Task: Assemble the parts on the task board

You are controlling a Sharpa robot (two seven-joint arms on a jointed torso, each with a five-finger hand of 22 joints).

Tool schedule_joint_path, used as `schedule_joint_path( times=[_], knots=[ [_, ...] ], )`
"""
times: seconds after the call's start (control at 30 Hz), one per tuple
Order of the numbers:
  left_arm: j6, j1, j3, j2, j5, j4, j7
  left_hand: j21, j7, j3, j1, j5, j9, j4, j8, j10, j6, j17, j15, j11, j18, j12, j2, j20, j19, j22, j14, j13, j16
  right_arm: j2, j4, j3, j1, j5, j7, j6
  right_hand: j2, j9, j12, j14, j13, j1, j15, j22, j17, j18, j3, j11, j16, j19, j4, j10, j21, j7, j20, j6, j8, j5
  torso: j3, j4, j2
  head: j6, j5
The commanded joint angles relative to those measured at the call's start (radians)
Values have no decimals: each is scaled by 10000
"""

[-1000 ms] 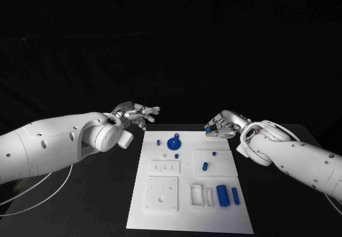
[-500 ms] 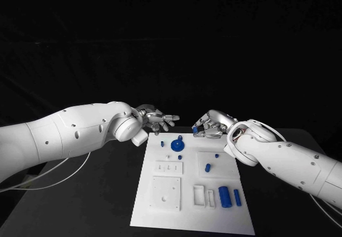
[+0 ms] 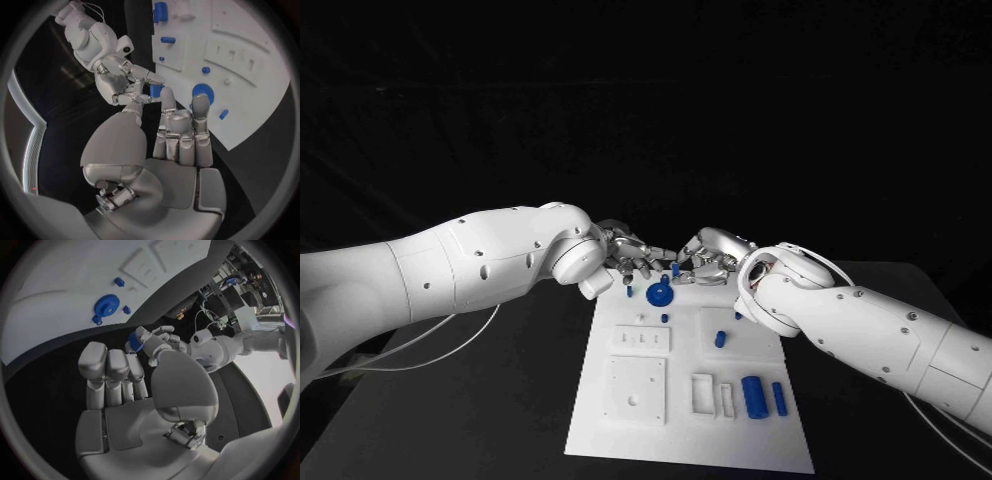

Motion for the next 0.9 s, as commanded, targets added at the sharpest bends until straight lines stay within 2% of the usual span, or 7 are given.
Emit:
schedule_joint_path(
  times=[0.03,0.13,0.2,0.37,0.9],
  knots=[
    [263,-18,3,68,3,11,-340,-127,4,-3,16,-46,9,55,-26,323,-104,-24,-20,-74,-7,-48,-104,0,97,183,-82,18,47,70,-5,-27,17,-180,-202,520,12,350,59,12,8,-54,-41,94,10,23,-45,-14,-57,580,-4,10,-66,-35,-65,18,72,54,0,2,16,9,-22],
    [275,-25,3,100,25,23,-356,-138,3,-5,14,-48,7,56,-28,322,-107,-24,-19,-74,-6,-48,-106,-1,94,190,-85,18,47,118,-9,-53,24,-207,-238,589,37,368,57,16,8,-48,-44,90,20,20,-80,-17,-52,580,-11,4,-71,-39,-67,29,70,69,-1,2,18,3,-34],
    [288,-28,3,119,8,31,-379,-469,4,-14,21,-74,-21,42,-40,325,-102,-20,-24,-78,-23,-37,-110,-4,205,666,-89,37,81,146,-8,-67,26,-221,-257,615,40,371,57,16,8,-47,-45,89,21,20,-84,-17,-52,580,-12,4,-72,-39,-68,30,70,71,-2,5,19,3,-45],
    [348,-32,3,175,-176,31,-517,-552,-2,-19,41,-99,-14,-7,-24,328,-87,7,-23,-81,-26,-30,-108,-5,234,787,-83,41,110,190,19,-84,31,-251,-286,633,46,379,53,15,5,-49,-46,89,19,19,-95,-18,-58,580,-15,-2,-72,-42,-69,38,74,92,3,6,19,-16,-54],
    [793,-83,3,261,-616,9,-925,-980,-48,-69,184,0,103,-515,-23,346,61,222,-44,-107,-67,60,210,-23,366,1442,-56,85,317,249,71,-91,36,-312,-364,744,54,413,25,12,-16,-62,-52,76,8,16,-153,-26,-91,578,-14,-21,-93,-56,-75,63,73,90,2,0,28,-53,-94]
  ],
)
